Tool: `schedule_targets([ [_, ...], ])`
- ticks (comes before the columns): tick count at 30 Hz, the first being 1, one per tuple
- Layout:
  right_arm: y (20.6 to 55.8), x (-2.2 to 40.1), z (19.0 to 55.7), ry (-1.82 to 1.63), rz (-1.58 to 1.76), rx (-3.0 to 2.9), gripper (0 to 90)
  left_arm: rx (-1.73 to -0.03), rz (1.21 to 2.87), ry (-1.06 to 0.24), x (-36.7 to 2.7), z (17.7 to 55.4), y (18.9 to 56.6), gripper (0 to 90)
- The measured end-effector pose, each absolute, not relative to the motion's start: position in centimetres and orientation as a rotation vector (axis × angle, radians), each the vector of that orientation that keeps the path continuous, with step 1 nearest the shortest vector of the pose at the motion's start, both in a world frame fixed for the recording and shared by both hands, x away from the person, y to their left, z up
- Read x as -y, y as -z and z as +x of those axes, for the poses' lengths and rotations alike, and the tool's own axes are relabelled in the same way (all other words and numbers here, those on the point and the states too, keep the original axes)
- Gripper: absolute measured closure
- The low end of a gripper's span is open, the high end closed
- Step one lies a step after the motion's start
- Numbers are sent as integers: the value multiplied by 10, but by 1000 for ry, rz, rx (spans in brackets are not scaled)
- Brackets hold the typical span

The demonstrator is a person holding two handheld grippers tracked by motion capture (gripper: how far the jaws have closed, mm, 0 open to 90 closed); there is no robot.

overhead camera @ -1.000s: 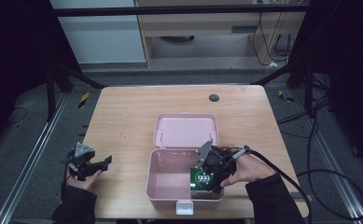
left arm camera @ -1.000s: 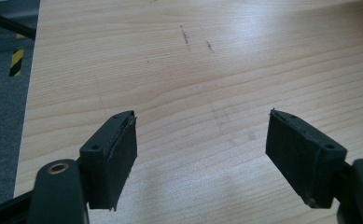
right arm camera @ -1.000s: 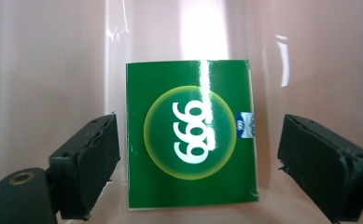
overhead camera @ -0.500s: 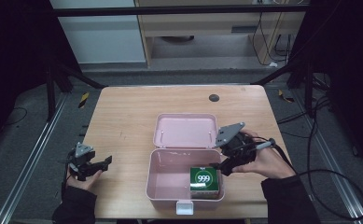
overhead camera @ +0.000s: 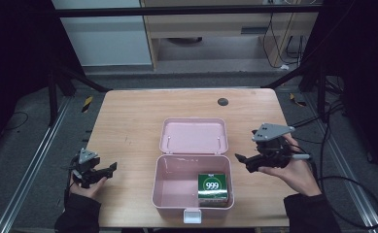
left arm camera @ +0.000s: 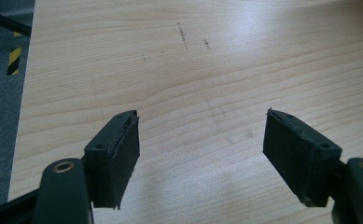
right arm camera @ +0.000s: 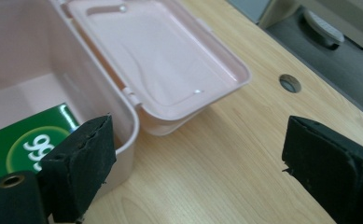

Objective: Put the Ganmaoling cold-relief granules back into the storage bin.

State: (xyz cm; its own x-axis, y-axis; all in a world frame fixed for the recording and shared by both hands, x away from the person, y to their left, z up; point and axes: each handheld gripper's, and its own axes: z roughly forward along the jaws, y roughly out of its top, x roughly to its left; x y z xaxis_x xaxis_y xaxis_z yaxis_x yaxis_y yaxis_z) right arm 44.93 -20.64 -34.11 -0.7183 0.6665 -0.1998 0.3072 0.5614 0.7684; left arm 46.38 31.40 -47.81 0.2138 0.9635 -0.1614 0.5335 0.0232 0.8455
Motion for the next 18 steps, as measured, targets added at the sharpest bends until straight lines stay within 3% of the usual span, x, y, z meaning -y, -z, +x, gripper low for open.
schedule_targets([
  [18,395,248,445,-1154,1144,-1967,86,-1437,1646,-628,-315,464,478,268],
])
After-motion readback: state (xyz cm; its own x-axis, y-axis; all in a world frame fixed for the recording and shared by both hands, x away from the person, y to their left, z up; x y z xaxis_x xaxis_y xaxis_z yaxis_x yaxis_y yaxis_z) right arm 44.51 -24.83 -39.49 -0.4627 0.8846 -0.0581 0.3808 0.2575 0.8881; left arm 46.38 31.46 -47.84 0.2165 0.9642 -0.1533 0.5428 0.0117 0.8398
